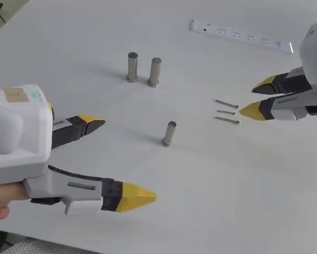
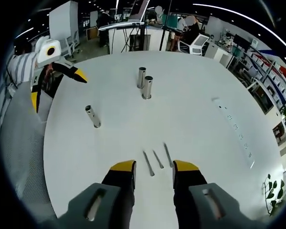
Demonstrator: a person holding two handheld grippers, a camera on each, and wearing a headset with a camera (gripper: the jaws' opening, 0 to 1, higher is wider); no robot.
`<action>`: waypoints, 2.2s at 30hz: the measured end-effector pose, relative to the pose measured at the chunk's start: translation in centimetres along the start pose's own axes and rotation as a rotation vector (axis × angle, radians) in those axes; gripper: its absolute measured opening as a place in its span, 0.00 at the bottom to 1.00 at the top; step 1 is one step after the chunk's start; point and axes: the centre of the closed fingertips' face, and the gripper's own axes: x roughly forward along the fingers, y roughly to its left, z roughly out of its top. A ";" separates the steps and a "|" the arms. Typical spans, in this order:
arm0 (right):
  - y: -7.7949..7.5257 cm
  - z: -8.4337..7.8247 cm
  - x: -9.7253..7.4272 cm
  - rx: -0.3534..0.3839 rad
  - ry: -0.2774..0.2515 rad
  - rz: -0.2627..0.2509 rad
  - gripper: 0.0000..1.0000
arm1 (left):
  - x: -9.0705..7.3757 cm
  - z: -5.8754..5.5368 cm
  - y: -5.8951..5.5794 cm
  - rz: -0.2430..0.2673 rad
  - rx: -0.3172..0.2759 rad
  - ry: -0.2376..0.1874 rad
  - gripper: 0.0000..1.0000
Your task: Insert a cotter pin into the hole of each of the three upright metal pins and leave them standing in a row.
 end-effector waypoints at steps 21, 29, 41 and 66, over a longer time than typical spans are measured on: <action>-0.4 -2.4 3.8 -0.186 0.165 0.112 0.11 | 0.3 -0.8 -0.1 0.001 -0.004 0.023 0.98; -0.5 -3.0 5.0 -0.186 0.193 0.152 0.08 | 0.3 -0.7 0.0 0.001 -0.004 0.018 0.97; -0.7 -3.2 5.8 -0.185 0.214 0.180 0.05 | 0.6 -0.3 0.1 0.008 -0.026 0.001 0.95; -0.8 -3.3 6.2 -0.194 0.199 0.224 0.00 | 0.9 0.7 -0.5 -0.004 -0.068 -0.048 0.91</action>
